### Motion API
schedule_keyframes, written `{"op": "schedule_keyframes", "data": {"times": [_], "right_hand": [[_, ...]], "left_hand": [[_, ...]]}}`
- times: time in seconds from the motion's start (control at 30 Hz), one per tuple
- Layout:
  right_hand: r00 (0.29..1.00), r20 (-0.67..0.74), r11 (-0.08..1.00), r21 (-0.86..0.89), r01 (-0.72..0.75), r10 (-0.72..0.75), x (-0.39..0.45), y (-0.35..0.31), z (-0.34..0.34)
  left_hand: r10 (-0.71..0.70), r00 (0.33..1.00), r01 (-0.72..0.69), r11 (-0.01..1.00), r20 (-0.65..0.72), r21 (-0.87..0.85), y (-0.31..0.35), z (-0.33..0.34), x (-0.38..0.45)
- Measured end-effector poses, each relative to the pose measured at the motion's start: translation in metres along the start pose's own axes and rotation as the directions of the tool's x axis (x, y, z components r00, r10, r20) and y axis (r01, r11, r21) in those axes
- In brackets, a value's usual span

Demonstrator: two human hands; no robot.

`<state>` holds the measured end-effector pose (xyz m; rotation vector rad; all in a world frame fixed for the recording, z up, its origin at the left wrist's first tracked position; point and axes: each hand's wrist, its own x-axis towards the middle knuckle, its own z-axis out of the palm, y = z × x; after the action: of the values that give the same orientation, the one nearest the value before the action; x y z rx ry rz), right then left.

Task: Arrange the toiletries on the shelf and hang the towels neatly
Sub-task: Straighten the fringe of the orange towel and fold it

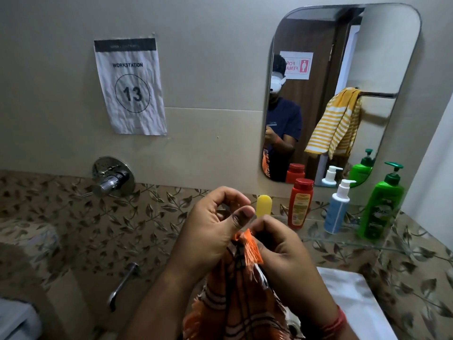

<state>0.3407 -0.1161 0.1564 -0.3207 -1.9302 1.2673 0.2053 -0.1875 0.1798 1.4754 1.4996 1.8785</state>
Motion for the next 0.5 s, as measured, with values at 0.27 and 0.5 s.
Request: {"op": "schedule_keyframes", "data": {"times": [0.27, 0.5], "right_hand": [[0.984, -0.174, 0.994, -0.106, 0.017, -0.035, 0.002, -0.003, -0.013], [0.99, -0.134, 0.997, -0.078, 0.02, -0.03, 0.004, -0.008, -0.009]], "left_hand": [[-0.189, 0.915, 0.039, 0.92, 0.355, 0.39, -0.001, -0.03, -0.011], [-0.089, 0.984, 0.057, 0.978, 0.155, 0.199, -0.002, -0.018, -0.011]]}}
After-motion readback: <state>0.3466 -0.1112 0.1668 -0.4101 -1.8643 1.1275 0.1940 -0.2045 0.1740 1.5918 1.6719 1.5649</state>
